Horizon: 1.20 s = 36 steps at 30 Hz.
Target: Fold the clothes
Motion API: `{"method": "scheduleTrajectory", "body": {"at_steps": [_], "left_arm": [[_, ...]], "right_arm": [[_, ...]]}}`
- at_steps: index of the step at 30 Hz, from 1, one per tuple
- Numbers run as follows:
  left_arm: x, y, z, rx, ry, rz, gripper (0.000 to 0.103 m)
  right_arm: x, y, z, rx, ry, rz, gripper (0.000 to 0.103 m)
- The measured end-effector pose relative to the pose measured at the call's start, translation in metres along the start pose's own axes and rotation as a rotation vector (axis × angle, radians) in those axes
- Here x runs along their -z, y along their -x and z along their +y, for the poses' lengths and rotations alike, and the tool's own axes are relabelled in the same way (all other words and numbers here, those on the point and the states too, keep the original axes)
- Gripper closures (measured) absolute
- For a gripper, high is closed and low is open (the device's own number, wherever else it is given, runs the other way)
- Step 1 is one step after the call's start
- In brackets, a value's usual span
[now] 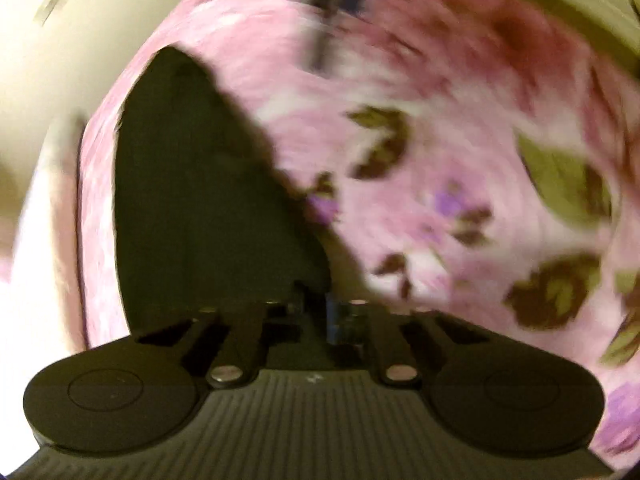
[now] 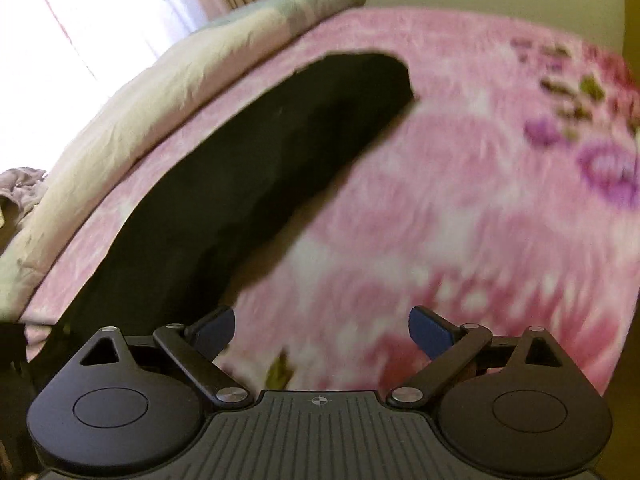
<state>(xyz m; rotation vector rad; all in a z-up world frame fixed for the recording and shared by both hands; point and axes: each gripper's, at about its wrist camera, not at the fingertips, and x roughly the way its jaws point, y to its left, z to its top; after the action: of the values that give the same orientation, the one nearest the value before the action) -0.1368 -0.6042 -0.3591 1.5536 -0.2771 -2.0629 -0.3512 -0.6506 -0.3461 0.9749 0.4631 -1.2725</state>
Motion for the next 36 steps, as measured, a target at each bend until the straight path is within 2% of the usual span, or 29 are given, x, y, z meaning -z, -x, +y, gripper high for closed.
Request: {"method": "scheduleTrajectory", "body": {"at_steps": [2, 7, 9, 11, 16, 19, 23, 25, 27, 30, 33, 36], "left_arm": [[0.004, 0.010, 0.032, 0.037, 0.137, -0.006, 0.099], [0.029, 0.006, 0.116, 0.224, 0.548, -0.025, 0.099], [0.037, 0.001, 0.137, 0.254, 0.627, -0.025, 0.099], [0.042, 0.001, 0.150, 0.278, 0.651, -0.032, 0.099], [0.041, 0.003, 0.155, 0.343, 0.599, -0.067, 0.099], [0.043, 0.004, 0.149, 0.346, 0.579, -0.090, 0.100], [0.035, 0.002, 0.124, 0.329, 0.467, -0.092, 0.099], [0.031, 0.002, 0.112, 0.320, 0.411, -0.093, 0.100], [0.027, 0.001, 0.100, 0.312, 0.355, -0.094, 0.100], [0.021, 0.000, 0.081, 0.298, 0.271, -0.095, 0.100], [0.015, -0.002, 0.056, 0.299, 0.183, -0.087, 0.100], [0.012, -0.006, 0.033, 0.301, 0.121, -0.066, 0.099]], "right_arm": [[0.009, -0.005, 0.009, -0.030, 0.017, 0.011, 0.007], [0.025, -0.023, 0.059, -0.131, 0.127, 0.013, 0.007], [0.026, -0.035, 0.081, -0.169, 0.158, 0.001, 0.007], [0.023, -0.048, 0.097, -0.172, 0.159, -0.023, 0.007], [0.008, -0.085, 0.113, -0.109, 0.081, -0.085, 0.007], [0.002, -0.104, 0.107, -0.041, 0.053, -0.120, 0.007], [-0.005, -0.093, 0.095, 0.138, 0.108, -0.242, 0.007], [-0.001, -0.075, 0.094, 0.235, 0.220, -0.273, 0.007], [0.009, -0.057, 0.096, 0.313, 0.327, -0.274, 0.007], [0.027, -0.044, 0.089, 0.390, 0.390, -0.210, 0.007], [0.035, -0.038, 0.086, 0.417, 0.393, -0.163, 0.007], [0.028, -0.040, 0.086, 0.419, 0.310, -0.113, 0.007]]}}
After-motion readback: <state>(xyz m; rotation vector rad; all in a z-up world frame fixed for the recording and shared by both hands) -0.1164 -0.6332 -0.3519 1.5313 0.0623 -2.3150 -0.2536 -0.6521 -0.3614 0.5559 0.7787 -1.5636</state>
